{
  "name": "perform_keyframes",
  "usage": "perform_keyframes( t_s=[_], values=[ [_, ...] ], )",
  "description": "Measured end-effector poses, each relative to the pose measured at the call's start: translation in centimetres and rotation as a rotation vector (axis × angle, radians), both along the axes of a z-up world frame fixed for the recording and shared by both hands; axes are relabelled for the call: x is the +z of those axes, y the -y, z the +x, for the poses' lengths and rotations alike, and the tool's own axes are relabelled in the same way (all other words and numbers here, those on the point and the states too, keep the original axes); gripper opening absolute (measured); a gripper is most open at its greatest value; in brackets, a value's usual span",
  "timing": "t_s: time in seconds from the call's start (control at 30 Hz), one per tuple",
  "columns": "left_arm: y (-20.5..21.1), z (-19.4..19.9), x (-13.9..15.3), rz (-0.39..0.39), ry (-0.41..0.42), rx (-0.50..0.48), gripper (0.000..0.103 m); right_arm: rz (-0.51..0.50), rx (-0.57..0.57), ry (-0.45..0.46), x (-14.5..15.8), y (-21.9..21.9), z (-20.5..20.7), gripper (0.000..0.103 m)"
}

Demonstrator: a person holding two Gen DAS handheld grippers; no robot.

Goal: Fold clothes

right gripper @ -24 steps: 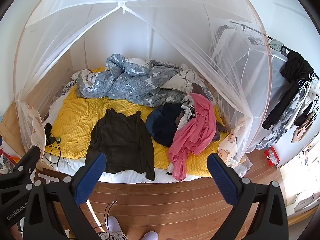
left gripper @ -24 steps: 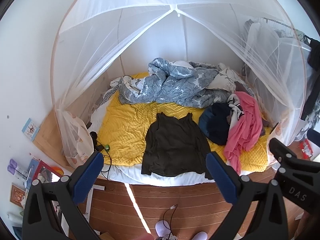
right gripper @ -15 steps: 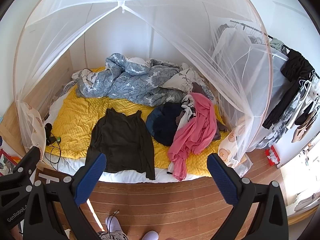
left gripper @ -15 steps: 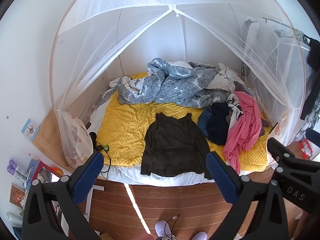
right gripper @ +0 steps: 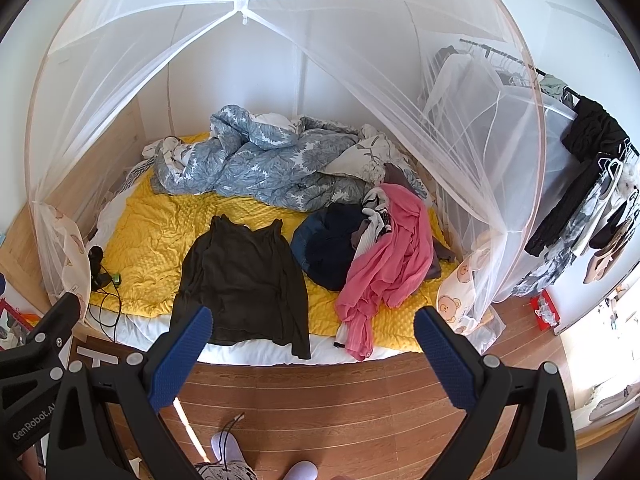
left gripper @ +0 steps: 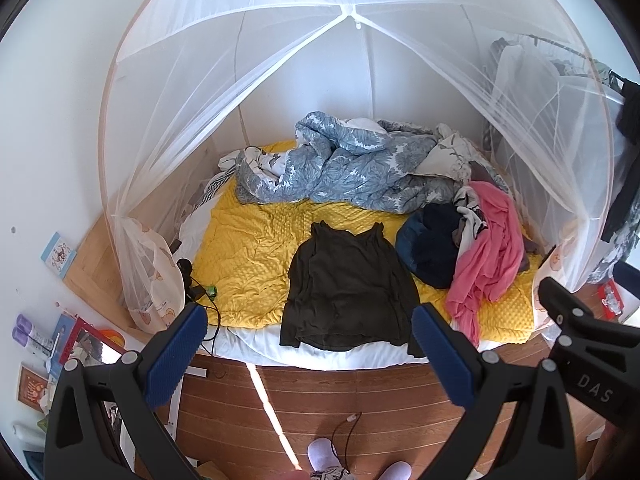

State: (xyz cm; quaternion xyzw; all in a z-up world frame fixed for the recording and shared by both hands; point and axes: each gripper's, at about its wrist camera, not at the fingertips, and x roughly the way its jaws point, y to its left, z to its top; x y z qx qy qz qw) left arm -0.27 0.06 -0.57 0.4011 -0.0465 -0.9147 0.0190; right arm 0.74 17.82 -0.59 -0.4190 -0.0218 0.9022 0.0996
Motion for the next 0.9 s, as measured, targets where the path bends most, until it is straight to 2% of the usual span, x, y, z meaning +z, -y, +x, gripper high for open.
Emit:
perform_keyframes(
  t_s=[0.9],
  values=[
    [-0.59, -0.63, -0.23, 0.003, 0.007, 0.008, 0.103, -0.009, -0.011, 0.006, -0.32, -0.58, -0.51, 0.103]
  ],
)
